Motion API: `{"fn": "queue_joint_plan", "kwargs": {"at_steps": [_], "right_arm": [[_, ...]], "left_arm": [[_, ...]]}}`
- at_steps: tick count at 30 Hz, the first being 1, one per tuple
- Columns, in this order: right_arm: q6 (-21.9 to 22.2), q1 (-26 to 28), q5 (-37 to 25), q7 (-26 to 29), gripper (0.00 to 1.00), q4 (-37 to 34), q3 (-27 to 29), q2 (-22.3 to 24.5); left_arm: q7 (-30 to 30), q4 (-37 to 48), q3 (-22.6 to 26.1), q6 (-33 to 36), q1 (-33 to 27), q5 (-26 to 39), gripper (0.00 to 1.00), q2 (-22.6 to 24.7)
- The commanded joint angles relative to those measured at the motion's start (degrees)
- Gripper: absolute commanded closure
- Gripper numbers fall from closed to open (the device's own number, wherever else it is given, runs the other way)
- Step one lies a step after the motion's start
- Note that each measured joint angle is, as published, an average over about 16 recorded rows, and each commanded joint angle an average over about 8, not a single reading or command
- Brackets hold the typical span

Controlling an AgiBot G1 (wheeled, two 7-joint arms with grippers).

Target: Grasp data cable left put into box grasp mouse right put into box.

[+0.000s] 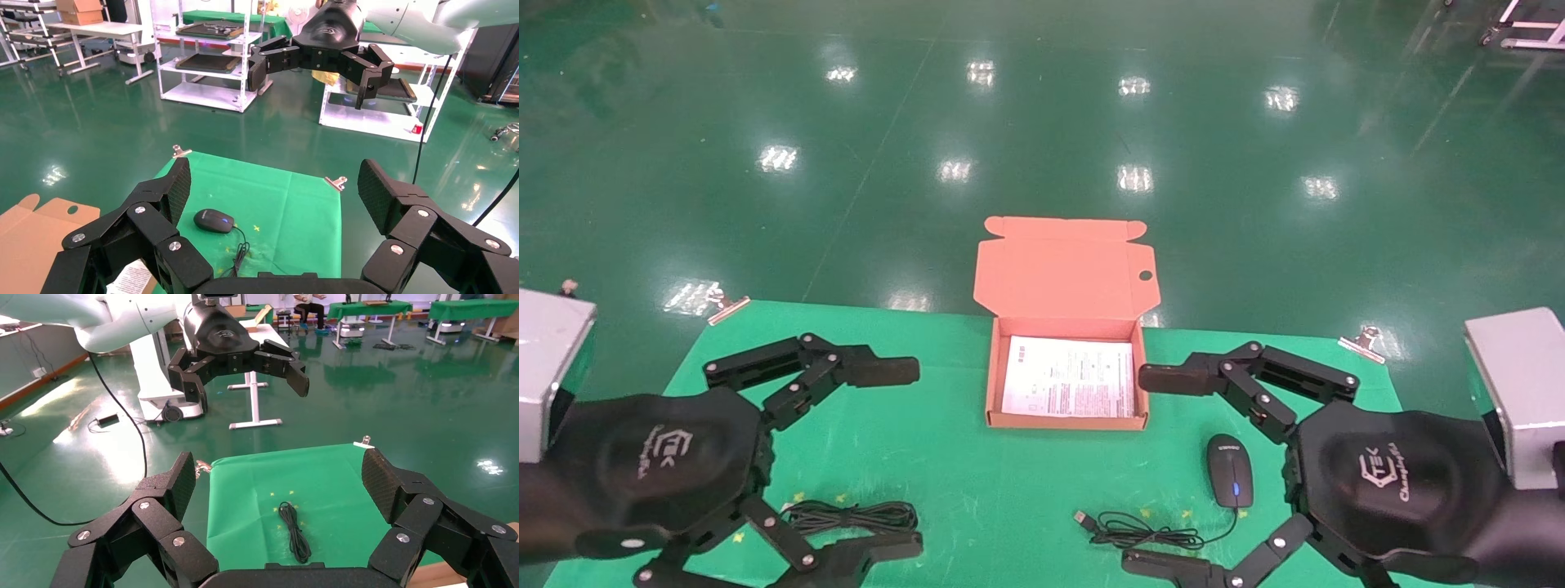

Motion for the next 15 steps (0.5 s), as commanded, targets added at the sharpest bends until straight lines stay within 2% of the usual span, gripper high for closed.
{"fn": "queue_joint_plan", "kwargs": {"at_steps": [1,15], "right_arm": [[0.00,0.00,0.00,0.00,0.00,0.00,0.00,0.00],[0.00,-0.02,0.01,0.01,0.00,-0.02,0.02,0.03]], "left_arm": [[0.00,0.00,0.00,0.00,0.00,0.00,0.00,0.00],[0.02,0.00,-0.03,0.03,0.00,-0.03,0.00,-0.03]]}}
